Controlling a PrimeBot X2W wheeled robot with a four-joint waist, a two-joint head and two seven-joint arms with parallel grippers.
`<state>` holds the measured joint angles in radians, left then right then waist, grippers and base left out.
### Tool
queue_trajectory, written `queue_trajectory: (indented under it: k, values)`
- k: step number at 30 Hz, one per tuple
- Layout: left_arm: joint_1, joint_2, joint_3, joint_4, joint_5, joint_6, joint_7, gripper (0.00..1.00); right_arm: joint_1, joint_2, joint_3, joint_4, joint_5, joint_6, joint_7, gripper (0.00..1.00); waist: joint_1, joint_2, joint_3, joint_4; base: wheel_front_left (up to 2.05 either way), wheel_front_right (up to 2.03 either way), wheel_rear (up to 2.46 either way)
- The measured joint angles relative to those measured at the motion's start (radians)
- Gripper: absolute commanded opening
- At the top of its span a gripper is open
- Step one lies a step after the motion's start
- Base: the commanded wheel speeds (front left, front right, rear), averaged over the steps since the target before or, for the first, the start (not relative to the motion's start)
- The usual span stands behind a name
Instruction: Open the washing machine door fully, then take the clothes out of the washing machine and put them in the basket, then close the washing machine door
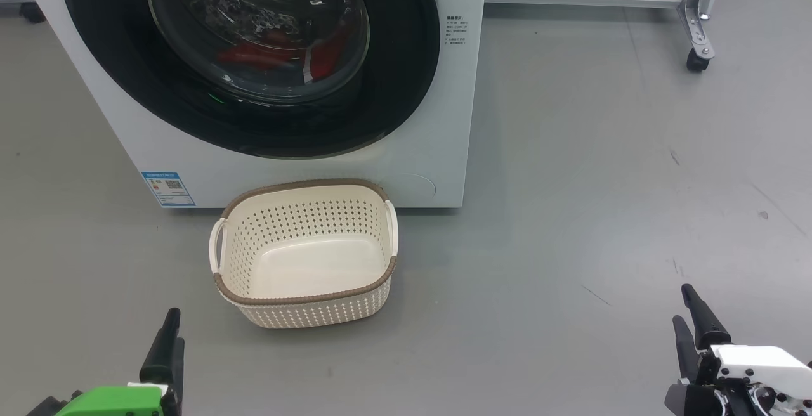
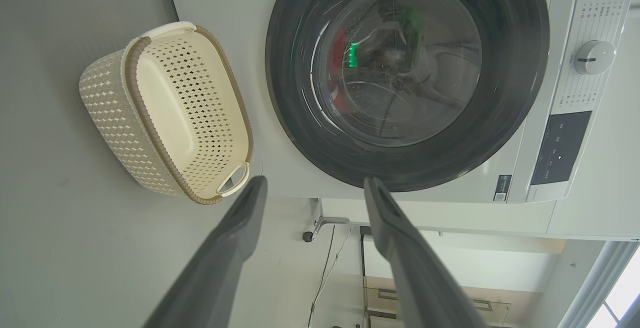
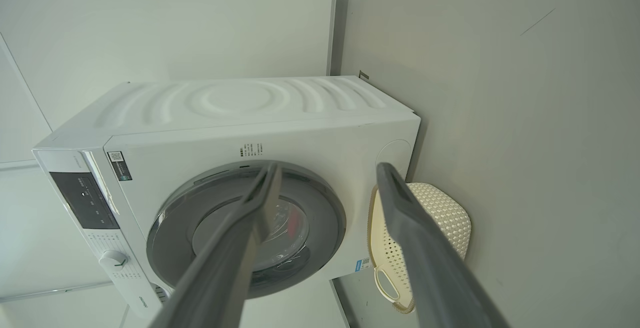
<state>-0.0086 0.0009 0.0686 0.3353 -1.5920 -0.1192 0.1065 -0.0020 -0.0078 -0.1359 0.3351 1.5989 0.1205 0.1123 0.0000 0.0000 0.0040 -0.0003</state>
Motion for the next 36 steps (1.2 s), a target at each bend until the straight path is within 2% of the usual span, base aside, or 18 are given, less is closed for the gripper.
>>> queue_trajectory:
  k: [16,27,36]
  values:
    - [0.0,0.0,-0.026,-0.027,0.023,0.0,-0.057,1.0,0.0,-0.002,0.02,-0.024,-0.057,0.0,-0.057,1.0,0.0,0.0,0.0,-0.003,0.0,0.0,0.0]
    - [0.0,0.002,-0.006,-0.06,0.084,0.0,-0.101,1.0,-0.001,-0.004,0.006,-0.047,-0.124,0.0,-0.101,1.0,0.0,0.0,-0.002,-0.003,0.0,0.0,0.0]
    - [-0.001,0.002,-0.005,-0.103,0.187,0.0,-0.133,1.0,-0.011,-0.007,0.015,-0.084,-0.215,0.0,-0.132,1.0,0.0,0.0,-0.005,-0.002,0.0,0.0,0.0]
